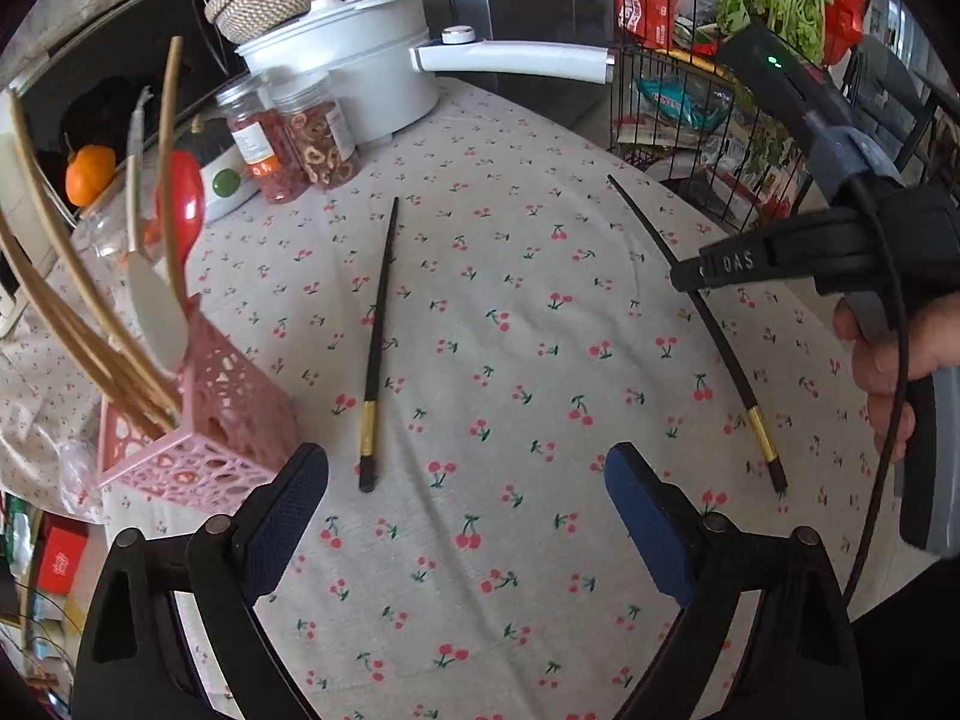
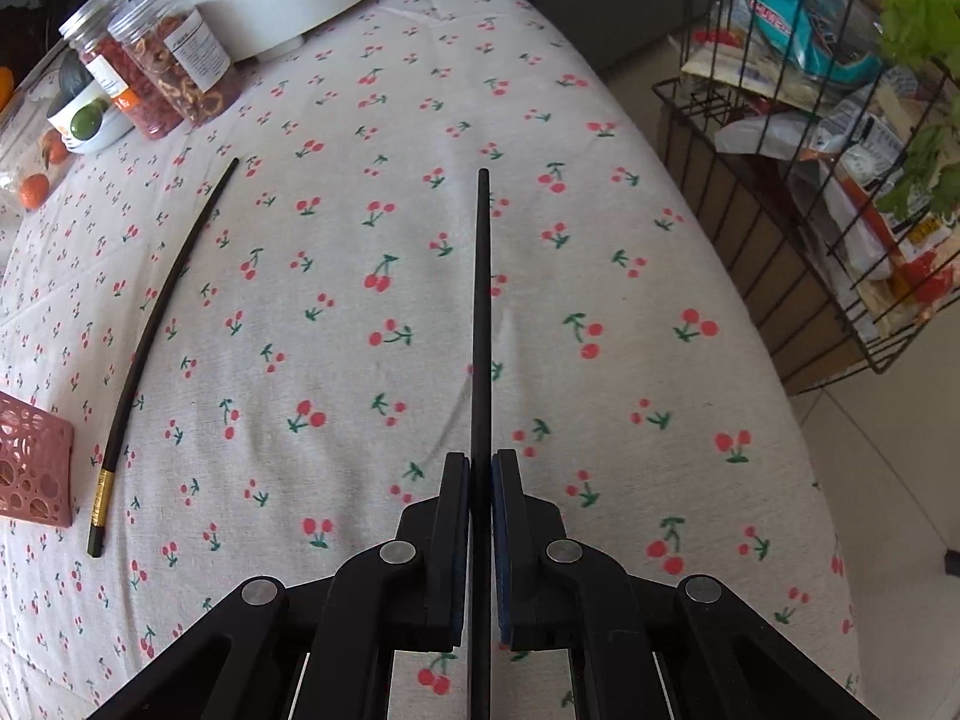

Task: Organize utensils
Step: 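Grasp the other black chopstick with left tool and lift it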

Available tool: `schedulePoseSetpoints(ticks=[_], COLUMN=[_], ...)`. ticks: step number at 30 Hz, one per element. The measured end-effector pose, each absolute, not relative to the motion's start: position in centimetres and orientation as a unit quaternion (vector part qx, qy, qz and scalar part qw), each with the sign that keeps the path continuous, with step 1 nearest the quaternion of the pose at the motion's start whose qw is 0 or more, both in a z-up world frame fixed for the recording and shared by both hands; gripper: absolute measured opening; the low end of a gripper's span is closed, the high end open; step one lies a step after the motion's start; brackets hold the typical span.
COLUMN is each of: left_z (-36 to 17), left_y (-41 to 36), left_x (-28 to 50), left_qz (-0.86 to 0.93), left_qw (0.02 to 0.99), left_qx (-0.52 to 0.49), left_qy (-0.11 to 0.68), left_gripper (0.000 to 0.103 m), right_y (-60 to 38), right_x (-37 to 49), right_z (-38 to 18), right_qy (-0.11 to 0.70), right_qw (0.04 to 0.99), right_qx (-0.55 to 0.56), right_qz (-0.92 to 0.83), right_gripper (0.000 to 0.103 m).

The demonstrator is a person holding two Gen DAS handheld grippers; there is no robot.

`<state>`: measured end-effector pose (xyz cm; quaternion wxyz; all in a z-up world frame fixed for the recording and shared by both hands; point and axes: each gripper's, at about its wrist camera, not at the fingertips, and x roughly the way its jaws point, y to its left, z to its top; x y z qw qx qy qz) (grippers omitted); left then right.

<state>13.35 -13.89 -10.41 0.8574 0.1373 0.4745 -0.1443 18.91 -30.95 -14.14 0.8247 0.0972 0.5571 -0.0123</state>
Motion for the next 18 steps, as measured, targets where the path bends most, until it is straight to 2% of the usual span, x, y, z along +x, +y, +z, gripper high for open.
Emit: schedulePoseSetpoints(ticks=[3,5,7,13,18], left_z=[-10.9,-11.4,-12.0,-13.5,-15.2], left_y=[-15.6,-16.3,-16.8,-16.5,-15.1], left_x=[17.0,19.4,22.0,28.6,31.9], left_qz=[-0.120,-0.112,-0.102,-0.059,-0.022], left_qw=[0.865,0.865,0.861,0.856,0.846], left_qx=[0.130,0.126,0.118,0.115,0.109], left_qy=[0.469,0.472,0.484,0.500,0.522], left_gripper=[0.077,0.064,0.046,0.030,0.029], right_y=[-32.7,-33.5,-34.1,-34.1,-33.6], right_x=[18.7,18.6,18.6,18.7,19.0], right_z=[-14.3,-14.6,-15.0,-14.9,-14.6], right_qy=[0.561,0.565,0.572,0.570,0.568], right_qw=[0.819,0.815,0.809,0.806,0.806], right_qx=[0.115,0.124,0.137,0.158,0.162], right_qz=[-0.011,-0.011,-0.008,0.012,0.030], right_gripper=[0.005,0.005,0.005,0.005,0.004])
